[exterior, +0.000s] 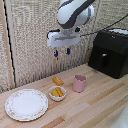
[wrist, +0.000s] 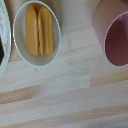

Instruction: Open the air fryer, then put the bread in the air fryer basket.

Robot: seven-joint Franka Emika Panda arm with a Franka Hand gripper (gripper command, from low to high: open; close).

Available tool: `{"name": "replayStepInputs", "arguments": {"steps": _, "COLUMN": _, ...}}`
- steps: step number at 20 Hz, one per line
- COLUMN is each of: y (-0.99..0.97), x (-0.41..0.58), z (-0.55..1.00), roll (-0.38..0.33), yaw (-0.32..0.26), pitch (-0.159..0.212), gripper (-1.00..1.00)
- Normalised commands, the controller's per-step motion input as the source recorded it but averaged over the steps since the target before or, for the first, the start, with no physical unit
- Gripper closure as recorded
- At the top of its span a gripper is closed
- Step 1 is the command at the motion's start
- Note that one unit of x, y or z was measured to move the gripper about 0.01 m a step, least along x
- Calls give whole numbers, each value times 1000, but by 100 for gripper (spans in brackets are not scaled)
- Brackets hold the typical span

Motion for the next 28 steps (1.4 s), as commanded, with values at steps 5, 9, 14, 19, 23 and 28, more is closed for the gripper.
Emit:
{"name": "replayStepInputs", "arguments": {"steps": 5, "y": 34, "x": 61, "z": 27, "roll": -63, "yaw": -369, "pitch": -2, "gripper": -100}}
{"name": "replayStepInputs", "arguments": {"steps": 9, "y": -1, "x": 96, "z": 47, "roll": -74, "yaw": -375, "pitch": 0, "gripper": -100}}
{"name": "replayStepInputs", "arguments": {"steps": 14, "y": -14, "x": 183, "z": 65, "roll": -162, "yaw": -341, "pitch": 0, "gripper": -100}}
{"name": "replayStepInputs", "arguments": {"steps": 19, "y": -61, "x": 214, "z": 21, "roll": -289, "yaw": -253, "pitch": 0, "gripper": -100}}
{"name": "replayStepInputs", "arguments": {"steps": 23, "y": -71, "x": 159, "z": 1, "roll": -366, "yaw": -174, "pitch": 0, "gripper": -100}}
{"name": "replayStepInputs", "arguments": {"steps": 28, "y": -45, "x": 25, "z": 0, "roll": -375, "yaw": -79, "pitch": -62, "gripper": -100}}
